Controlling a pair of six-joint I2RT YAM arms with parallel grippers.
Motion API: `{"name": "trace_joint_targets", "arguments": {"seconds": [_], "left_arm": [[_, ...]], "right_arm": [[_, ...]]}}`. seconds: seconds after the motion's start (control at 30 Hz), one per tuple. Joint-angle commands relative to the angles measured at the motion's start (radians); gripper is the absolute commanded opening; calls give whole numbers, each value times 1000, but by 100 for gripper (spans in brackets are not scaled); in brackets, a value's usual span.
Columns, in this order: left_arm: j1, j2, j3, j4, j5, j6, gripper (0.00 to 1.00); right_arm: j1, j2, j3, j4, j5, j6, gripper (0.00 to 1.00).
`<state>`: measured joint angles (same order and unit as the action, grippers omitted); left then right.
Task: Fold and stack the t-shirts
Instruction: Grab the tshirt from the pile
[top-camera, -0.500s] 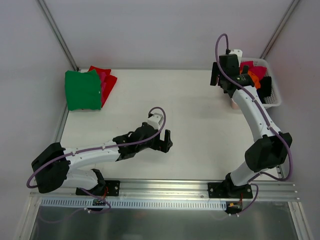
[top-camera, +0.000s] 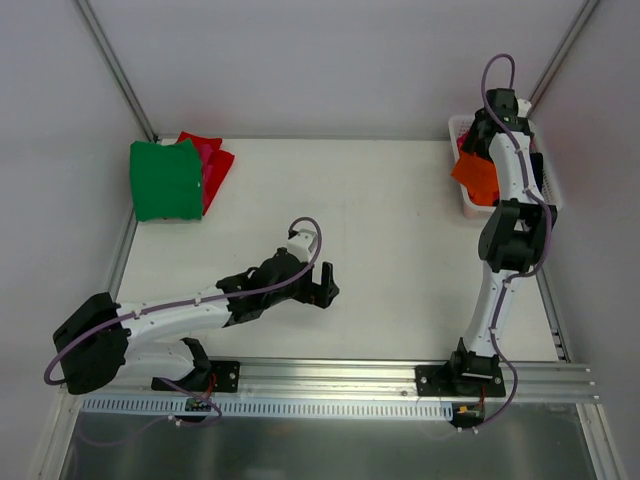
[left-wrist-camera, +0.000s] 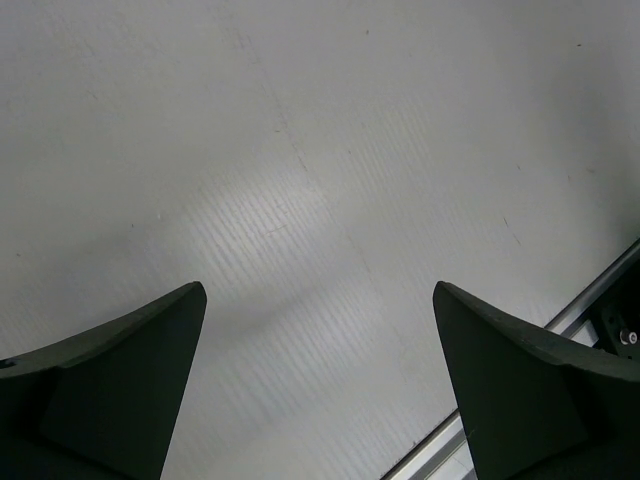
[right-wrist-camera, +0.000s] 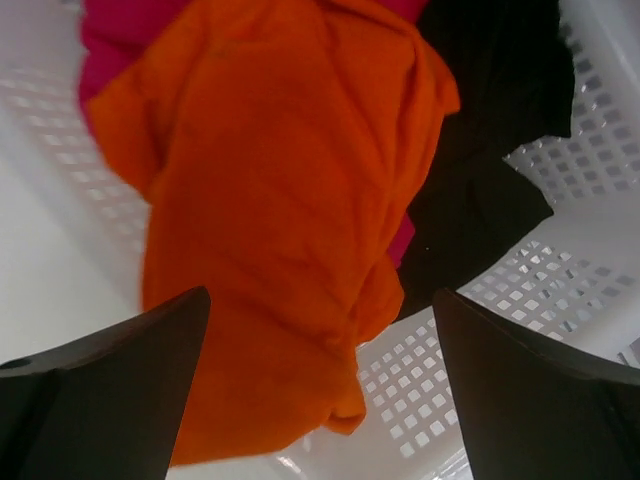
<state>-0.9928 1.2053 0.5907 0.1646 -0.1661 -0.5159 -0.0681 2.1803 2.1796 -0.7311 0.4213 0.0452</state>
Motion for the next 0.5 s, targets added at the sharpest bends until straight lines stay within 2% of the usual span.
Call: {"name": "trace_joint_targets", "arguments": {"seconds": [0.0, 0.2, 0.47], "left_arm": [[16, -68, -37, 29, -30, -16, 99], [20, -104, -77, 23, -46, -35, 99], [22, -111, -100, 23, -50, -47, 99]], "right_arm": [[-21, 33, 81, -97, -47, 80, 100], [-108, 59, 34, -28, -252, 156, 99], [-163, 91, 57, 47, -375, 177, 92]]}}
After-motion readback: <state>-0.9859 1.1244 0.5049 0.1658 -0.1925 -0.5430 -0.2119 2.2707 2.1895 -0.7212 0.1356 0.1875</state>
